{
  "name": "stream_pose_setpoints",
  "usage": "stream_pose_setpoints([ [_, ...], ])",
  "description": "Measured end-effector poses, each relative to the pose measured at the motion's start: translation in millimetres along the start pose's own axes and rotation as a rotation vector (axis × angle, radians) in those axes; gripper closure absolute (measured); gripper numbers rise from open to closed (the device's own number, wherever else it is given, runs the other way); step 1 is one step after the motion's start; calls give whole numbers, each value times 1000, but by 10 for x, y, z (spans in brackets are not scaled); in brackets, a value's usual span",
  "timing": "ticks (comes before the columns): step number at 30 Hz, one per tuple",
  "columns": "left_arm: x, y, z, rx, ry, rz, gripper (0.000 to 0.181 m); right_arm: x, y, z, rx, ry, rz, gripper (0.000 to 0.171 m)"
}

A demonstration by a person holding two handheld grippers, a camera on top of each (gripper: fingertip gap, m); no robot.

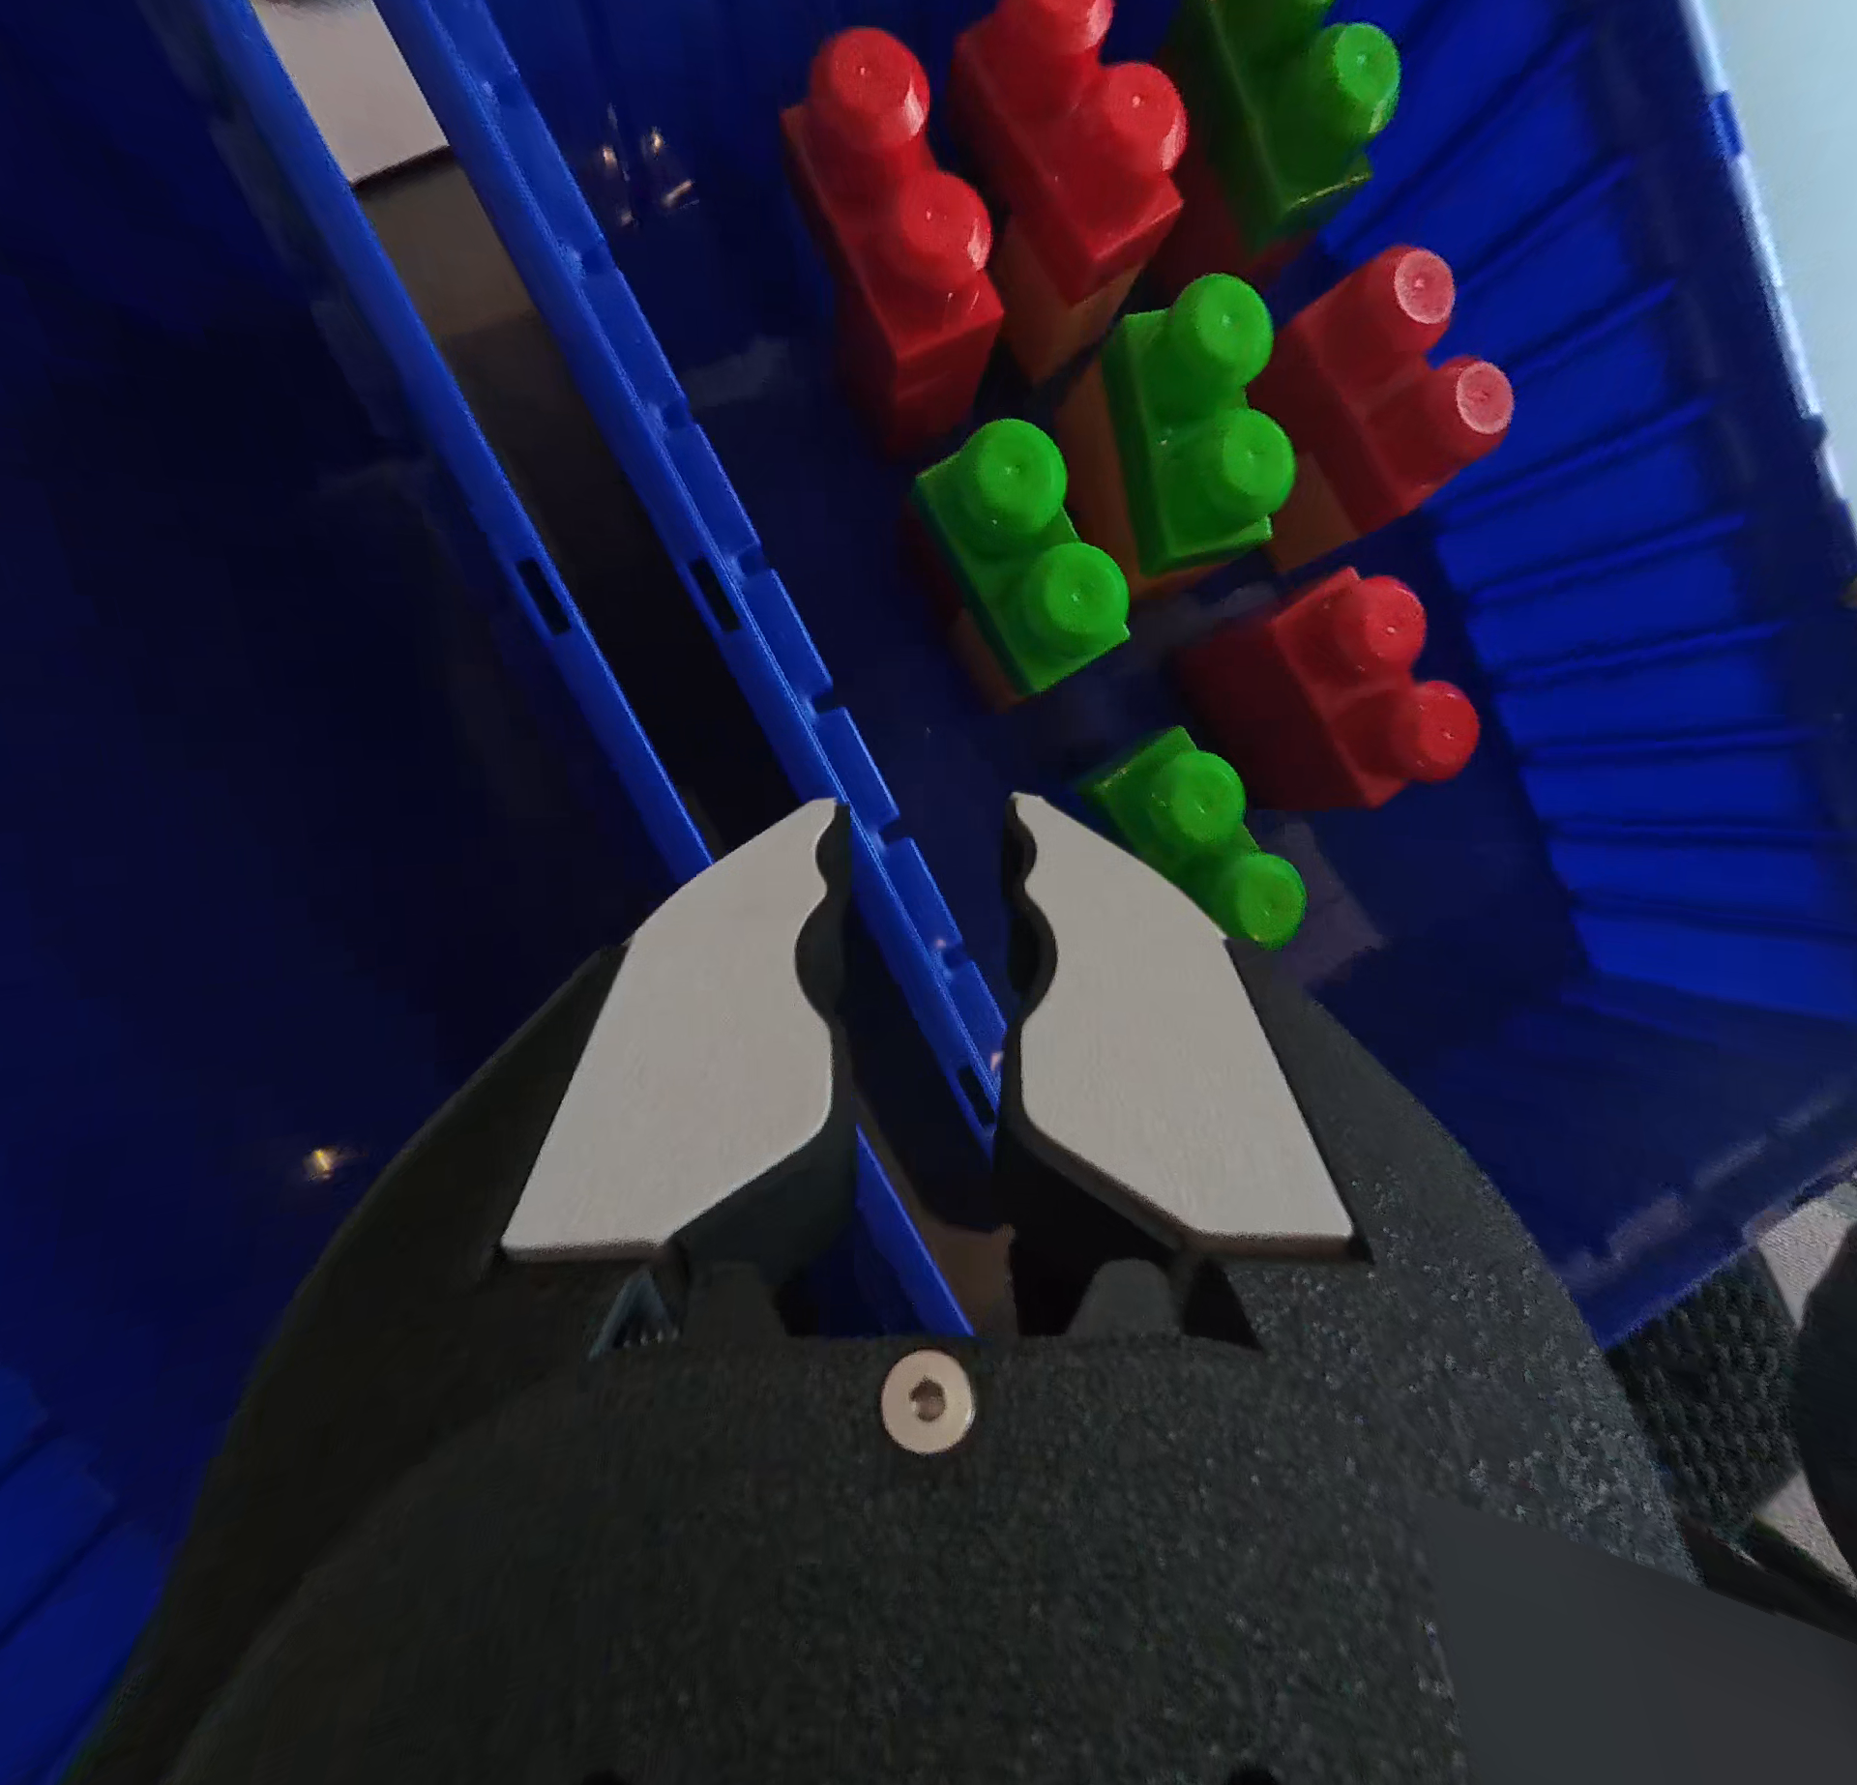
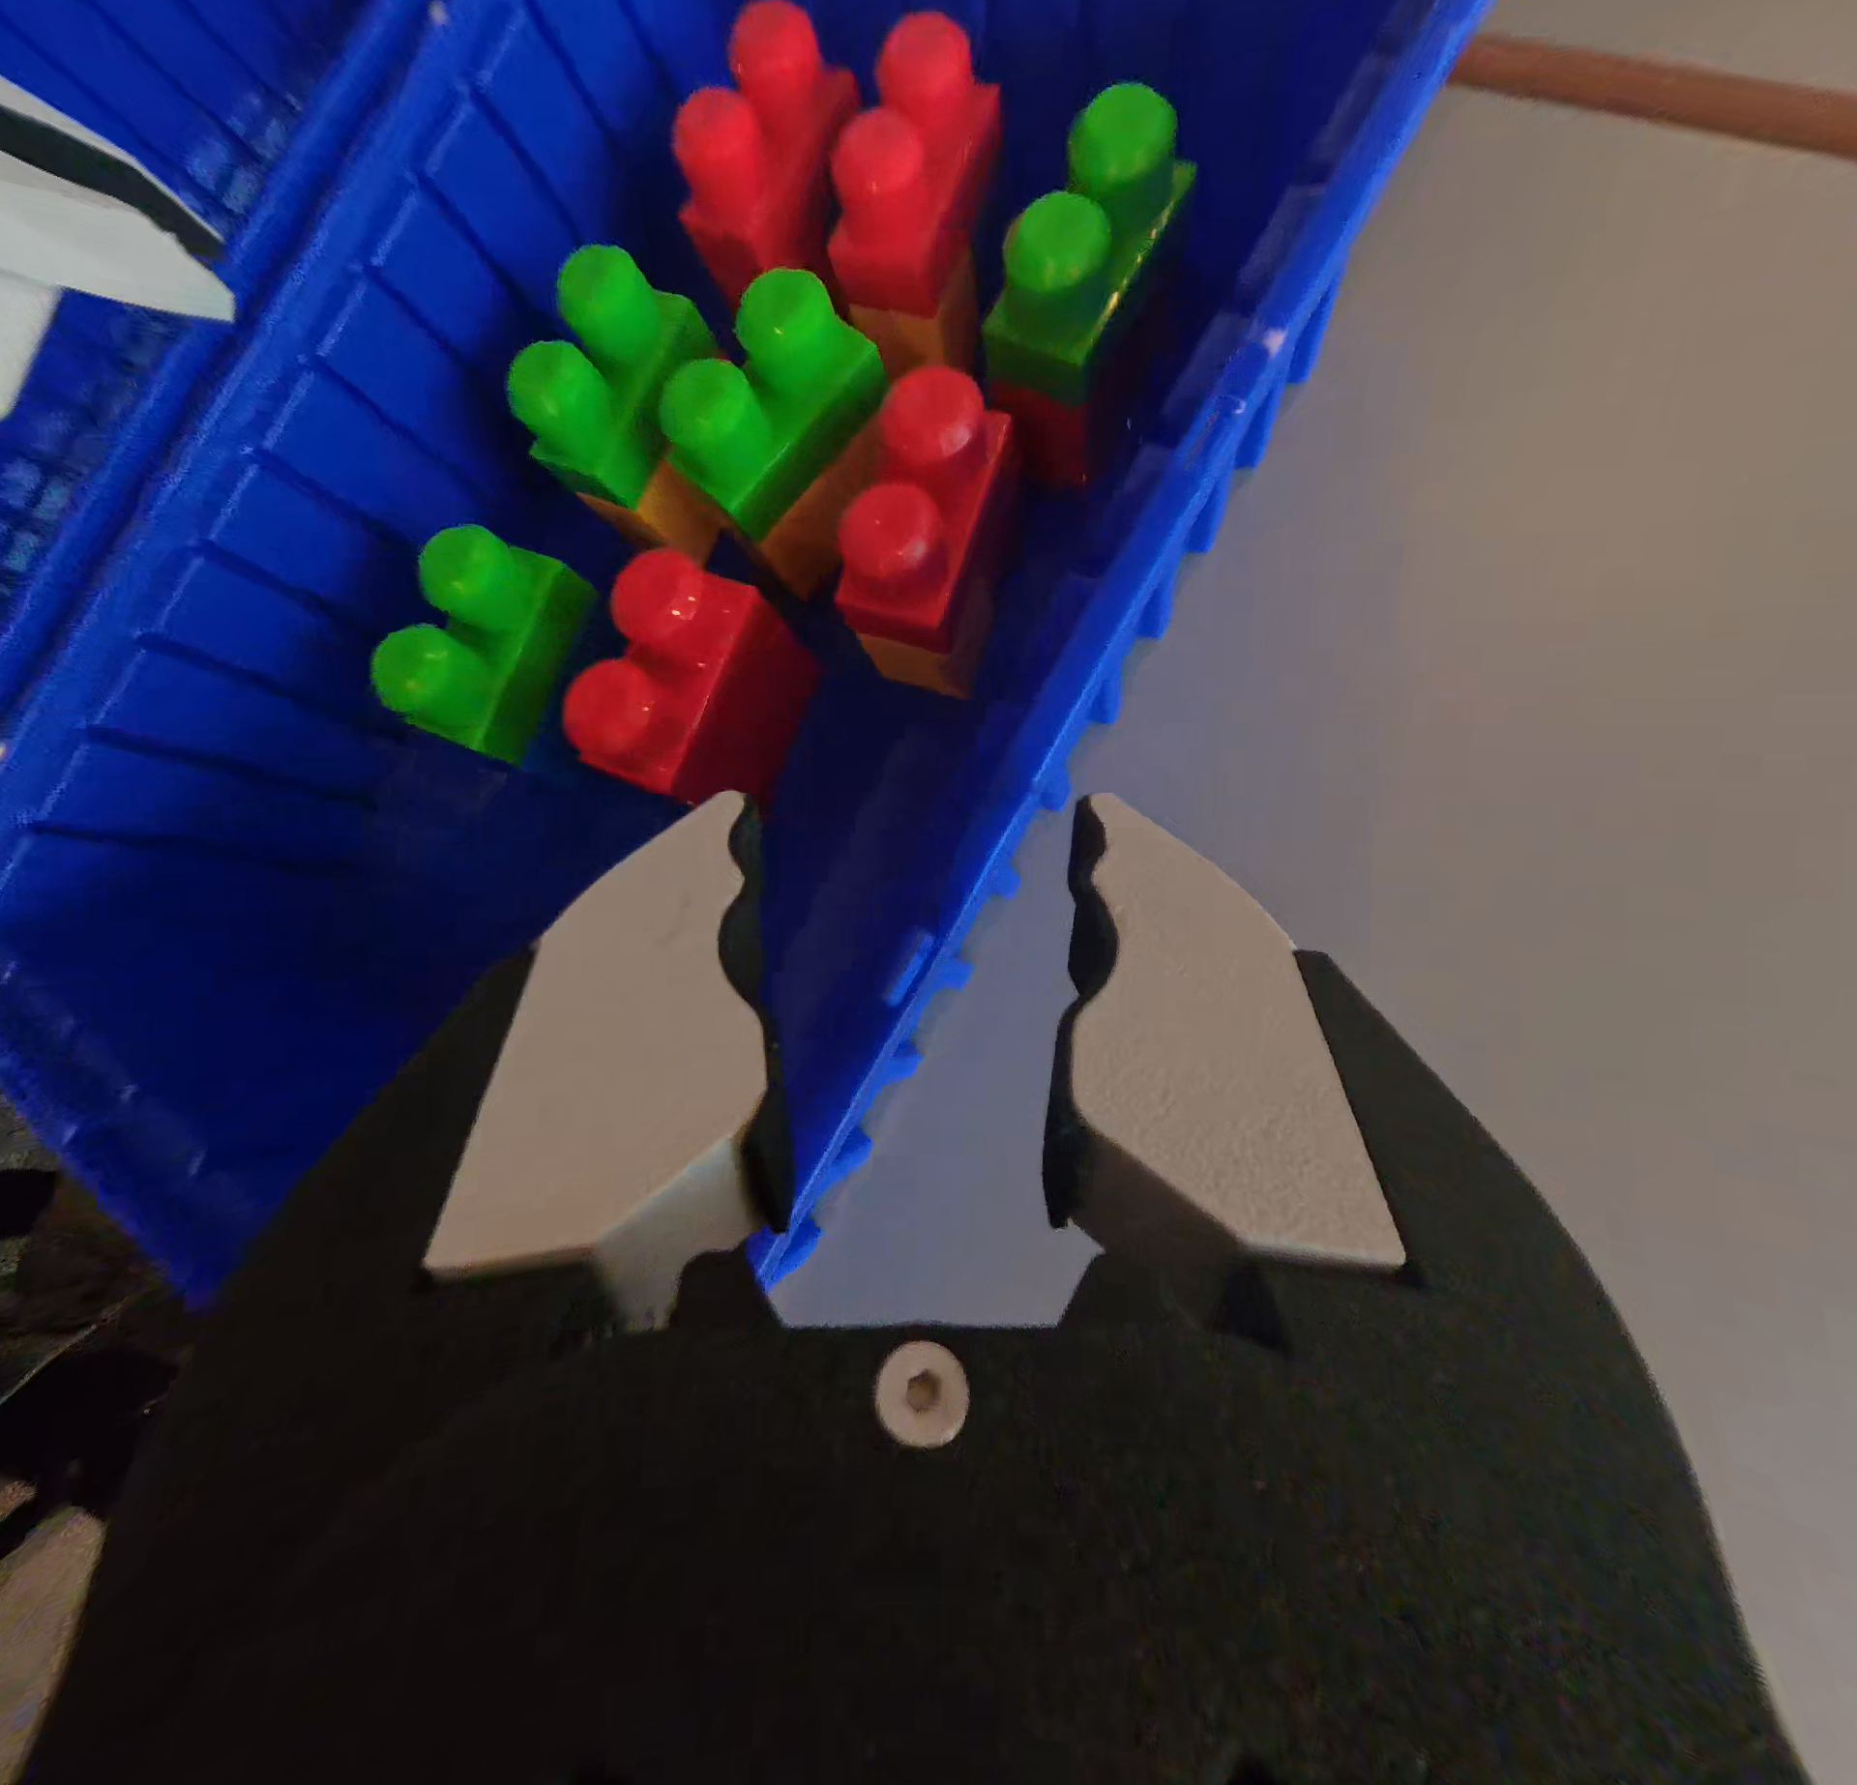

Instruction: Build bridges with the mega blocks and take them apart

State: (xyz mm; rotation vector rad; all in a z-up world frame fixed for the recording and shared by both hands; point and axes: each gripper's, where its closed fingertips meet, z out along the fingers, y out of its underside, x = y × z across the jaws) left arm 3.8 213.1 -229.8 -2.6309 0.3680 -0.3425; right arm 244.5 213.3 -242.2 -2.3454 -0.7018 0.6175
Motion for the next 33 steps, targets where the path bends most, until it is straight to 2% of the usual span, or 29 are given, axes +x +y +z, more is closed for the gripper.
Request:
stream_pose_setpoints([
  [8, -178, 70, 304, -84, -58, -9, 153, 122, 133, 300, -156, 88, -29, 114],
  [13, -197, 71, 311, -103, -82, 9, 154, 130, 195, 465, -218, 119, -48, 117],
  [18, -217, 75, 337, -124, -130, 0, 156, 249, 229, 528, -305, 270, -90, 123],
  [20, -186, 80, 375, -139, -155, 25, 146, 298, 260, 542, -343, 320, -102, 124],
  [22, -131, 111, 423, -181, -189, 69, 126, 307, 272, 546, -349, 324, -80, 128],
  [24, -100, 138, 492, -222, -242, 127, 107, 315, 270, 547, -328, 315, -12, 138],
  [25, -115, 151, 518, -236, -287, 150, 103, 313, 277, 548, -320, 303, 29, 142],
  [28, -243, 143, 522, -230, -452, 181, 119, 327, 304, 533, -324, 296, 73, 147],
  [30, -225, 142, 527, -229, -450, 146, 116, 360, 325, 512, -347, 316, 60, 146],
  [32, -140, 121, 521, -223, -409, 93, 128, 387, 347, 491, -365, 330, 55, 147],
  [33, -91, 117, 541, -211, -371, 42, 126, 409, 363, 470, -371, 339, 53, 147],
])
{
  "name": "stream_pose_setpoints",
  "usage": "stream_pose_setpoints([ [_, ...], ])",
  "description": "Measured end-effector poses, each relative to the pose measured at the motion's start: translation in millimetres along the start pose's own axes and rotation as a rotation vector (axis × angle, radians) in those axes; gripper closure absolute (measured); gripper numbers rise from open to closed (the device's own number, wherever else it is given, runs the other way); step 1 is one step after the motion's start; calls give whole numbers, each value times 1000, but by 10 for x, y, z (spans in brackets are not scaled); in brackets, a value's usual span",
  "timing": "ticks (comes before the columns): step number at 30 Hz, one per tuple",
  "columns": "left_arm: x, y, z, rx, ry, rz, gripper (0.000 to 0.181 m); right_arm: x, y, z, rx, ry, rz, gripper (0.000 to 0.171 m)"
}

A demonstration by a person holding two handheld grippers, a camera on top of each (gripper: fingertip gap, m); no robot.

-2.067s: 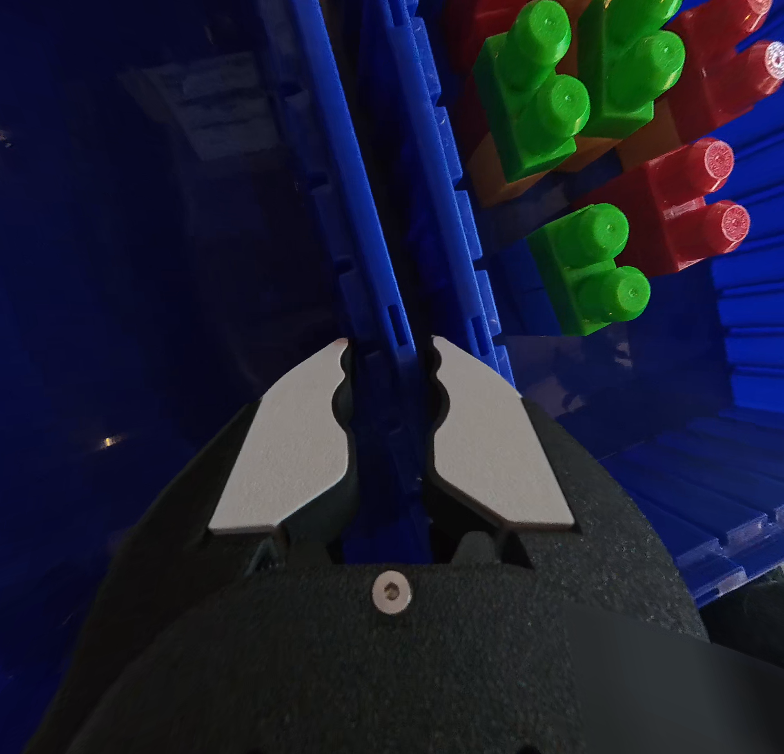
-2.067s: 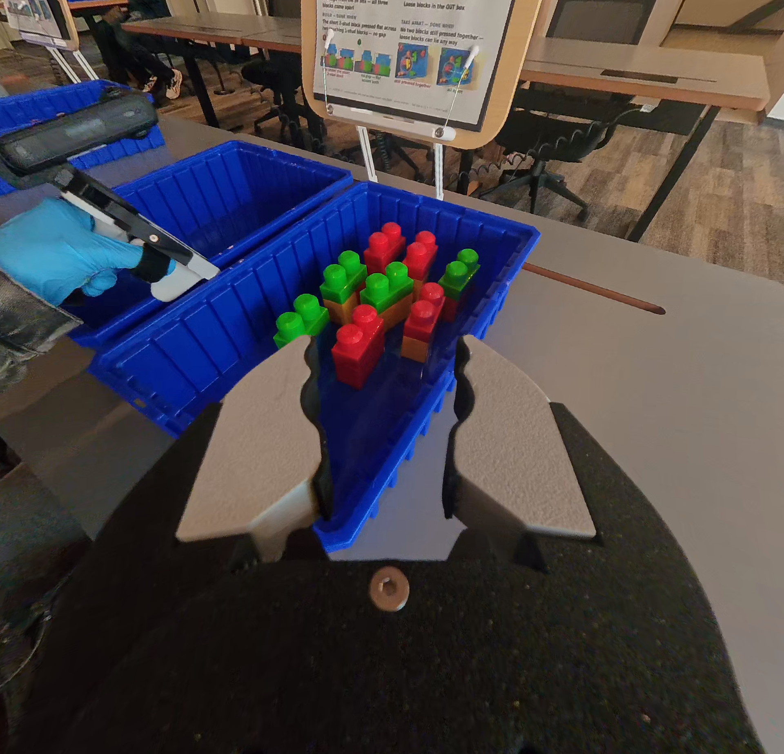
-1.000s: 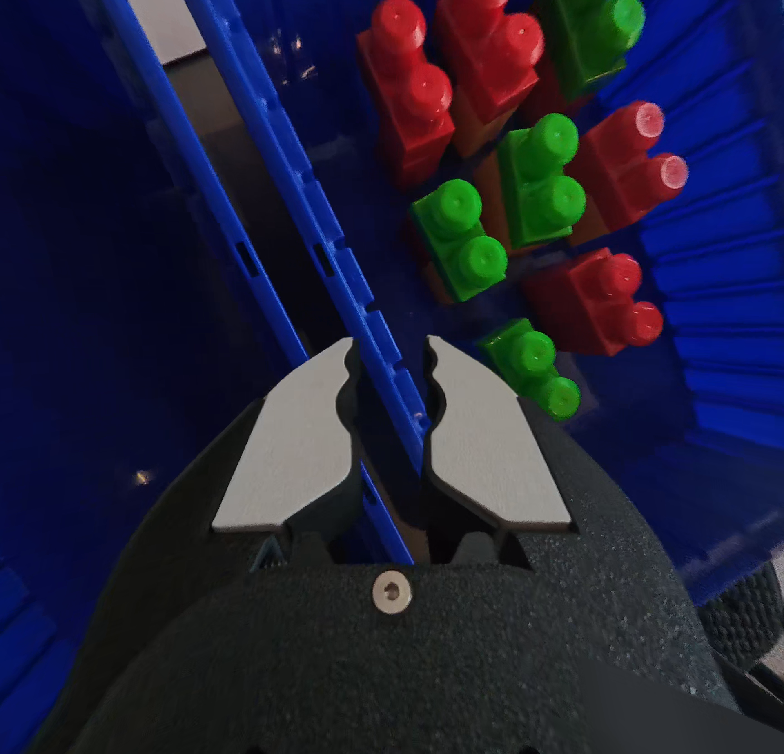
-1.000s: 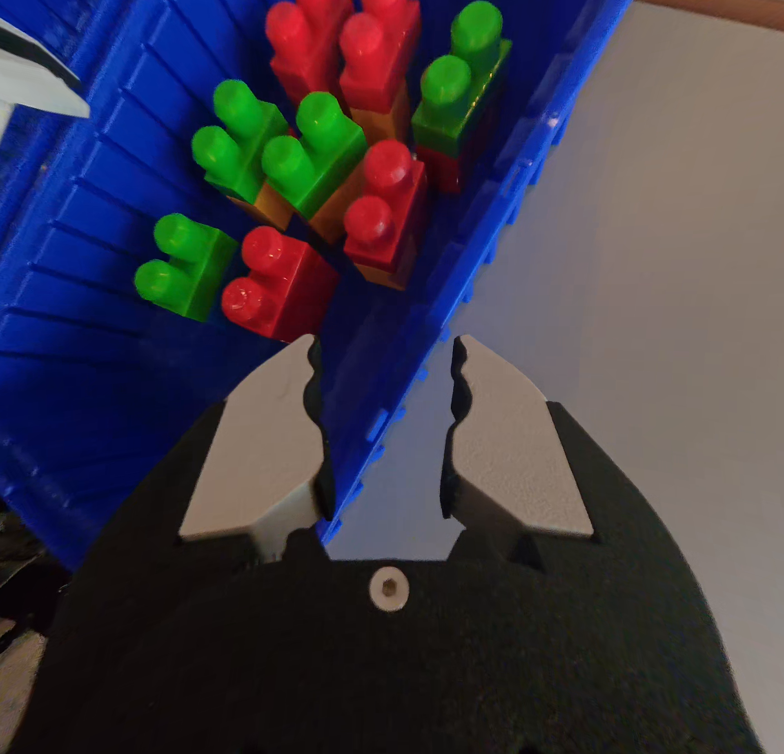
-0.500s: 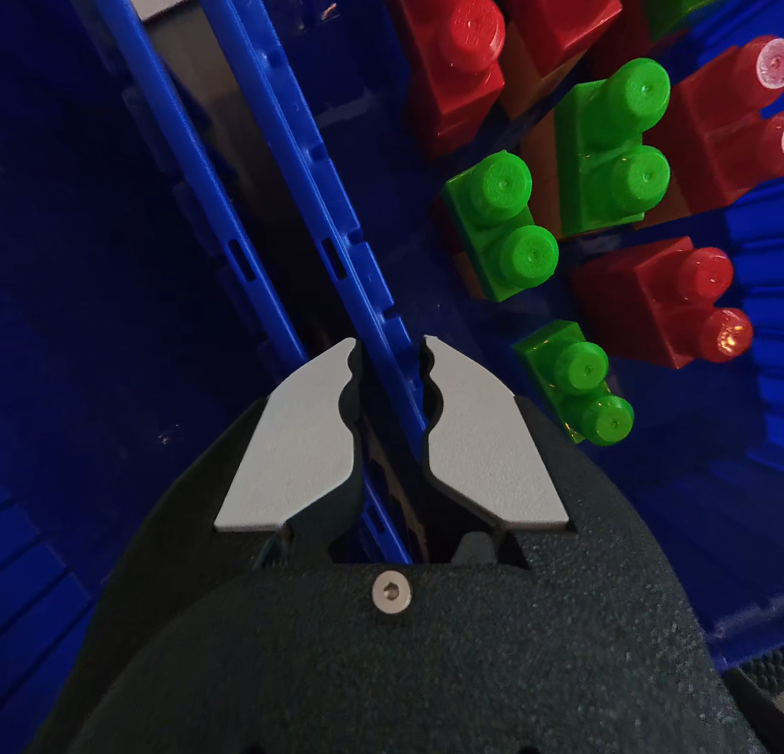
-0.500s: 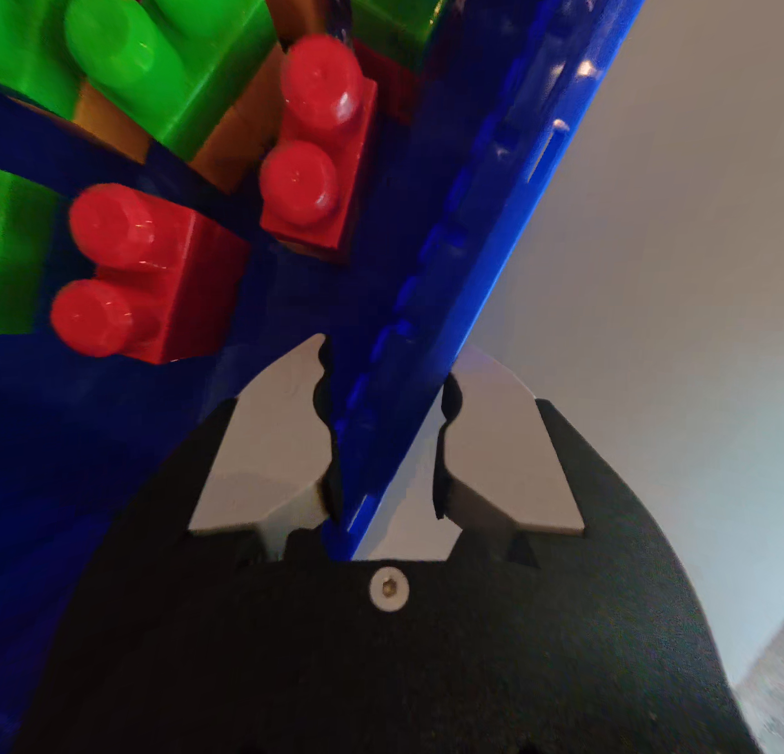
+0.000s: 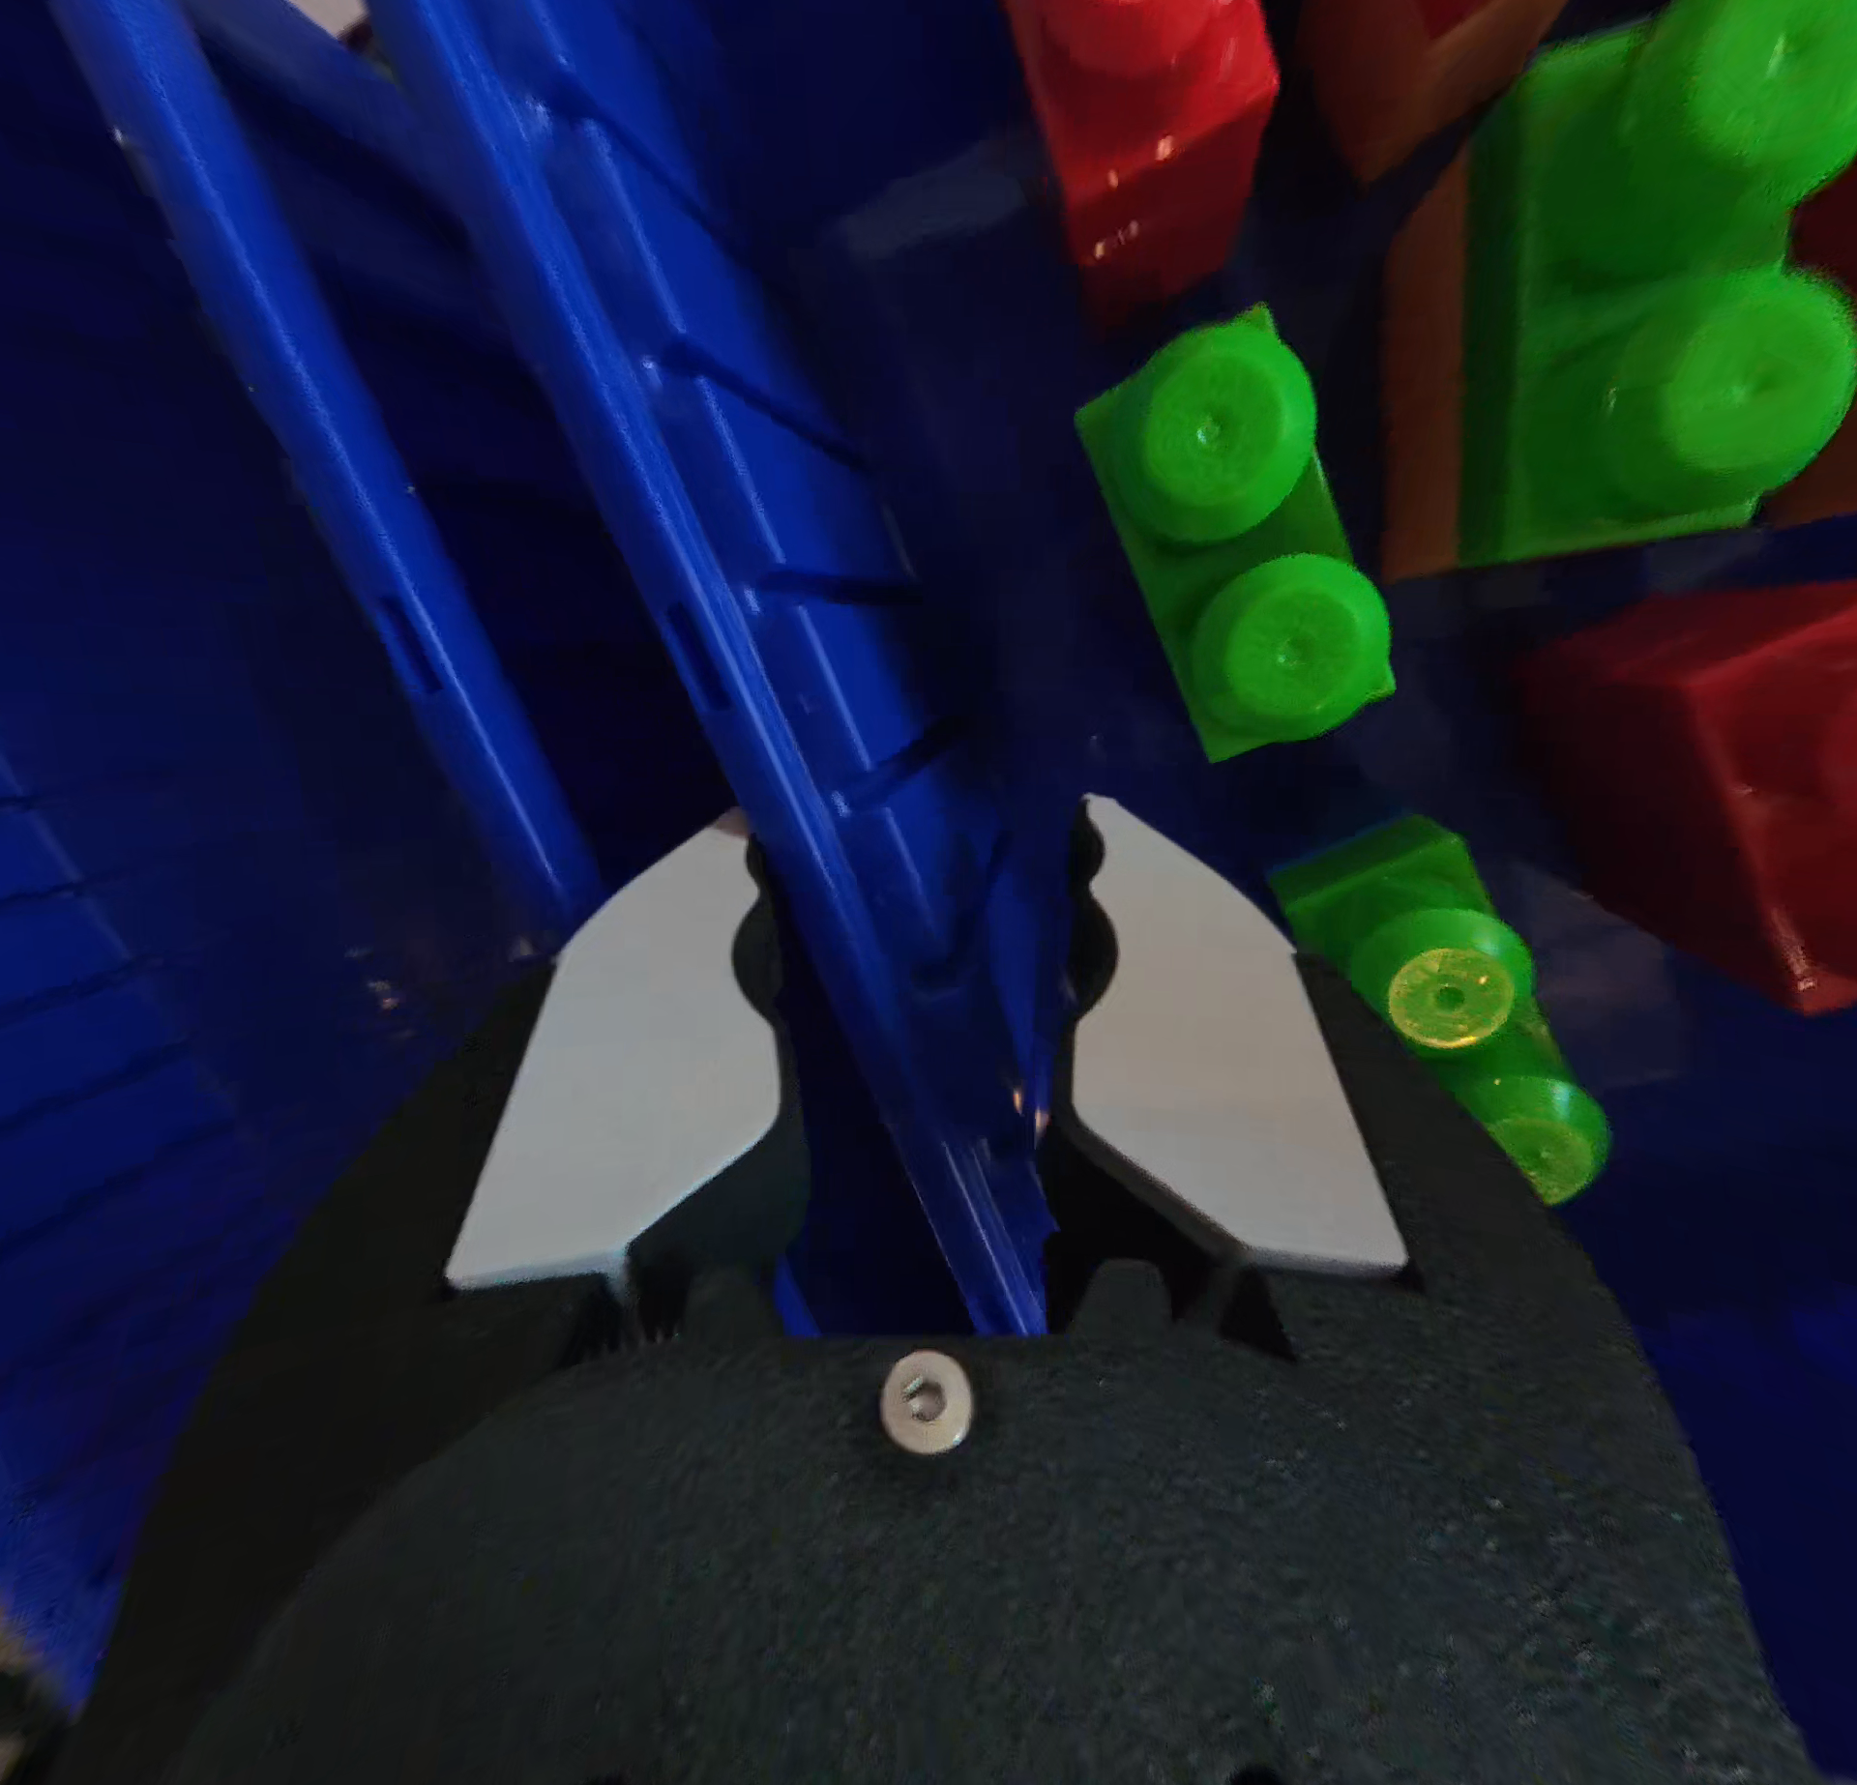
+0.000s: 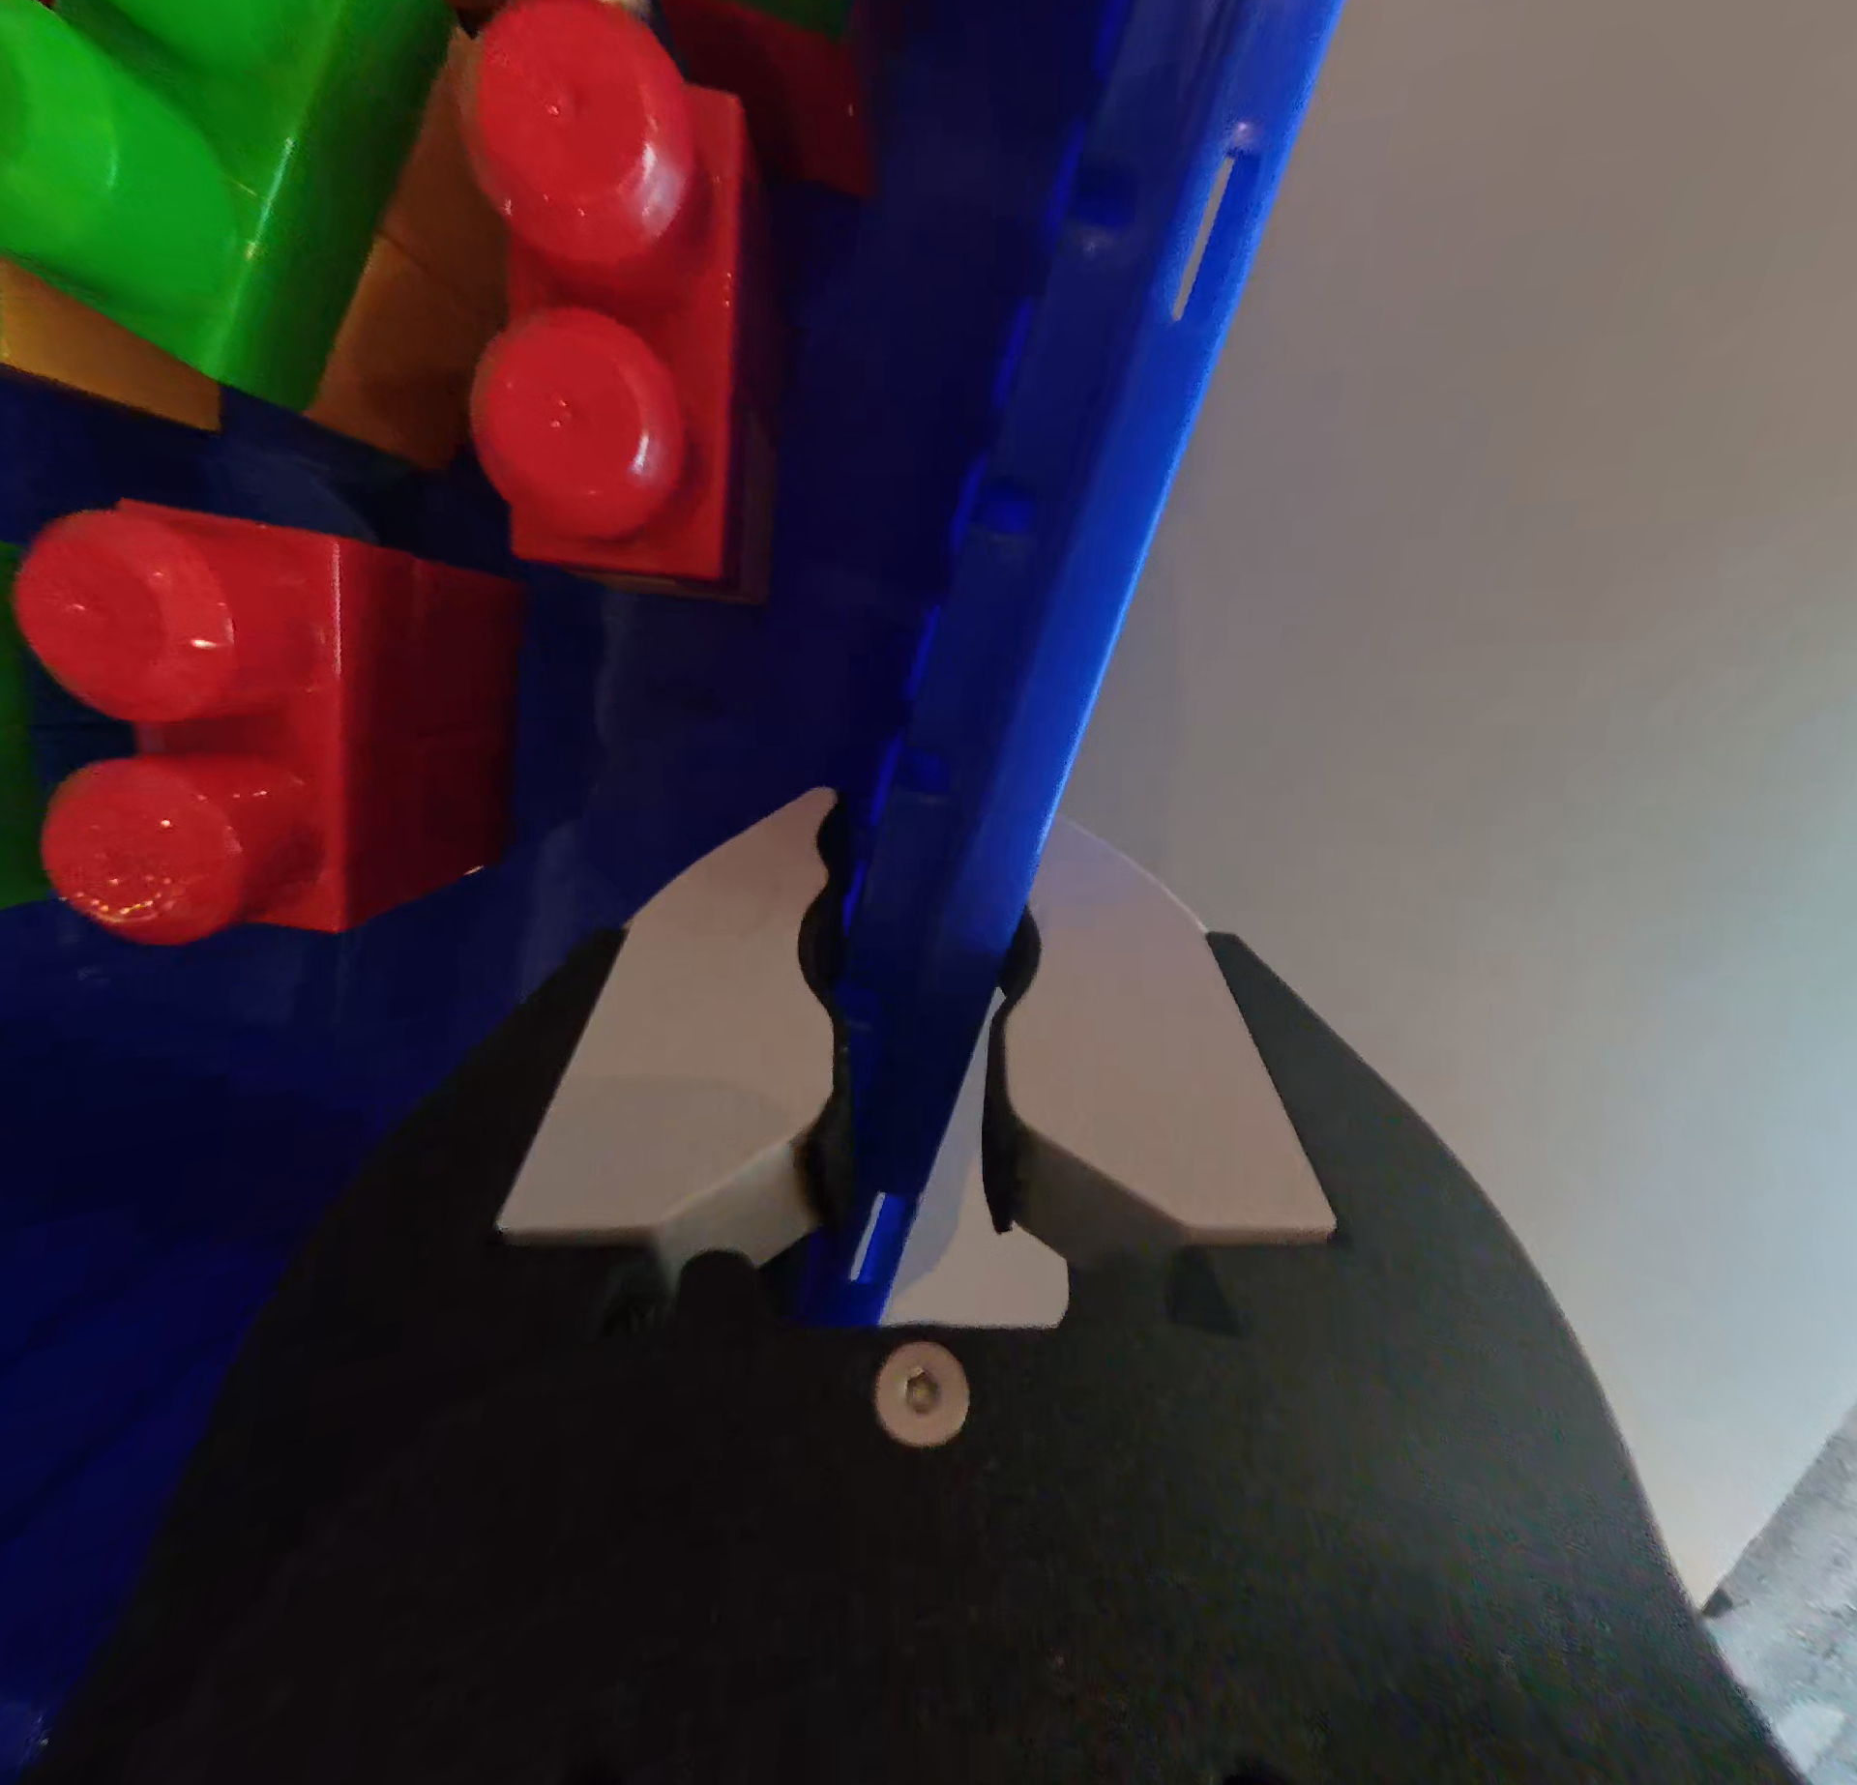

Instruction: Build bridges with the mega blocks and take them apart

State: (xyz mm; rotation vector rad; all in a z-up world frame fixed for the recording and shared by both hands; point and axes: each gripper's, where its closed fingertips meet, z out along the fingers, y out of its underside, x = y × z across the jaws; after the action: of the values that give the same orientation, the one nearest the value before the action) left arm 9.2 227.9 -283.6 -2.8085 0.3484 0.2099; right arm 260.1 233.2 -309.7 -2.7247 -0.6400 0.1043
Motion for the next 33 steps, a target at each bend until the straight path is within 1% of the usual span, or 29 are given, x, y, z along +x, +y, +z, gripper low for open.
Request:
stream_pose_setpoints([
  [2, 49, -66, 15, 63, 65, -48, 142, 73, 58, -17, -7, 0, 19, 147],
  [3, 132, -77, 46, 82, 150, -76, 145, 115, 91, -27, -8, -4, 28, 148],
  [4, 211, -89, 64, 102, 245, -112, 151, 157, 123, -37, -9, -7, 35, 148],
  [5, 345, -52, 103, 78, 376, -150, 152, 196, 152, -45, -10, -7, 40, 148],
  [6, 499, 27, 175, 17, 501, -180, 153, 212, 167, -49, -7, -16, 45, 149],
  [7, 614, 81, 245, -30, 585, -205, 134, 203, 168, -48, -1, -36, 53, 150],
  [8, 609, 70, 243, -18, 590, -218, 135, 194, 168, -46, 3, -52, 59, 150],
  [10, 554, 94, 256, -37, 454, -108, 145, 184, 167, -46, 4, -62, 64, 152],
  [11, 557, 100, 256, -51, 449, -119, 146, 188, 173, -48, 6, -63, 68, 152],
  [12, 574, 81, 254, -39, 477, -139, 147, 185, 179, -53, 10, -72, 76, 152],
  [15, 580, 99, 236, -42, 470, -109, 148, 166, 216, -74, 10, -78, 87, 152],
  [18, 577, 102, 148, -36, 483, -94, 148, 139, 226, -205, 13, -64, 94, 153],
  [22, 497, 22, -184, -7, 491, -63, 147, 105, 156, -567, 2, -11, 97, 152],
  [26, 266, -69, -609, 22, 507, -29, 147, -67, -23, -1032, 21, 23, 113, 152],
  [30, -144, -89, -1017, 57, 528, 4, 147, -417, -300, -1466, 49, 48, 116, 152],
  [33, -599, -8, -1232, 67, 527, 2, 147, -824, -568, -1653, 73, 40, 105, 152],
])
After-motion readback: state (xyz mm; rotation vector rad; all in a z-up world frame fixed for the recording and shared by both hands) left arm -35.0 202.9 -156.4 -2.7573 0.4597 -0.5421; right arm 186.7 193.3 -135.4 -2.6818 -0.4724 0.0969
